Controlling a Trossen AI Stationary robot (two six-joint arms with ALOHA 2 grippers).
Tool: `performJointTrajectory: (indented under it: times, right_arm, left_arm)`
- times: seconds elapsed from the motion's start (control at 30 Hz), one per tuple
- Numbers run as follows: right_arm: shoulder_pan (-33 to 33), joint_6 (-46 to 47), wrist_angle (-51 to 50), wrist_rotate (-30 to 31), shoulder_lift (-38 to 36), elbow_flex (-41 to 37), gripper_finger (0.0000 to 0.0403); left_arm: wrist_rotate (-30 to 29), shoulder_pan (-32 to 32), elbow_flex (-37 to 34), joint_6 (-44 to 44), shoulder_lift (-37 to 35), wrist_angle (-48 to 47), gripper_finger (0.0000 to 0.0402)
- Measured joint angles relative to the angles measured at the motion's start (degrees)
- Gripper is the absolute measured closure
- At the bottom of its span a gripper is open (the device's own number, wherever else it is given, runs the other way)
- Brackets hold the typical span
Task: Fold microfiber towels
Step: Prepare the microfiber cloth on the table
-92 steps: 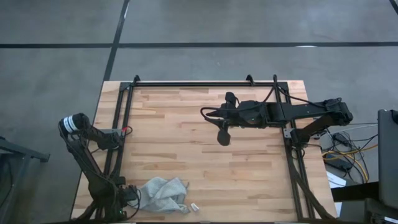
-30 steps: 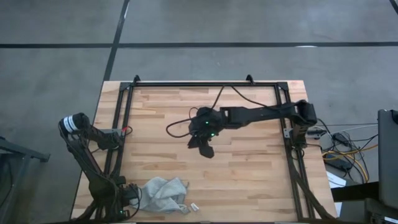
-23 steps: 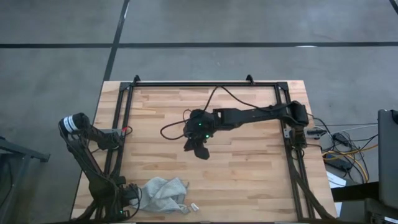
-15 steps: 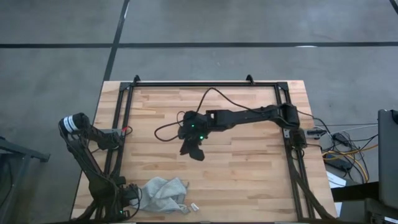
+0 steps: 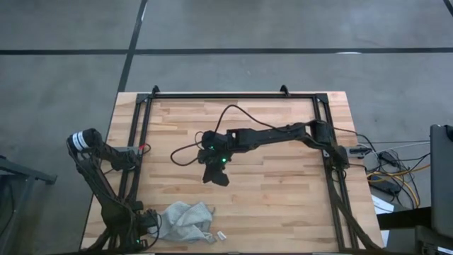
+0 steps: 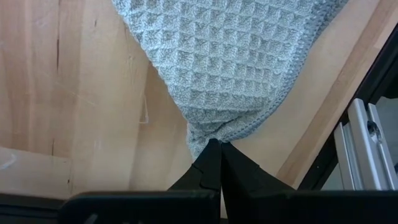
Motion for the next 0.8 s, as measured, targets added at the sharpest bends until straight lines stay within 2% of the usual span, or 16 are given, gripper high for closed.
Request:
performJointTrajectory:
  times: [0.17, 0.4, 0.63, 0.8]
  right_arm:
    - [0.0, -1.3, 0.2, 0.1, 0.0, 0.0, 0.0339]
    - [0.1, 1.1, 2.2, 3.1, 0.3, 0.0, 0.0298]
    - [0.2, 1.4, 2.3, 3.3, 0.4, -0.1, 0.0249]
    - [0.8, 1.7, 2.5, 5.1, 0.4, -0.2, 0.0233]
  left_arm:
    - [0.0, 0.0, 0.0, 0.0, 0.0, 0.0, 0.0401]
    - [0.0, 0.0, 0.0, 0.1, 0.0, 0.0, 0.0401]
    - [0.0, 0.0, 0.0, 0.0, 0.0, 0.0, 0.0401]
    - [0.0, 0.0, 0.0, 0.0, 0.0, 0.0, 0.0400]
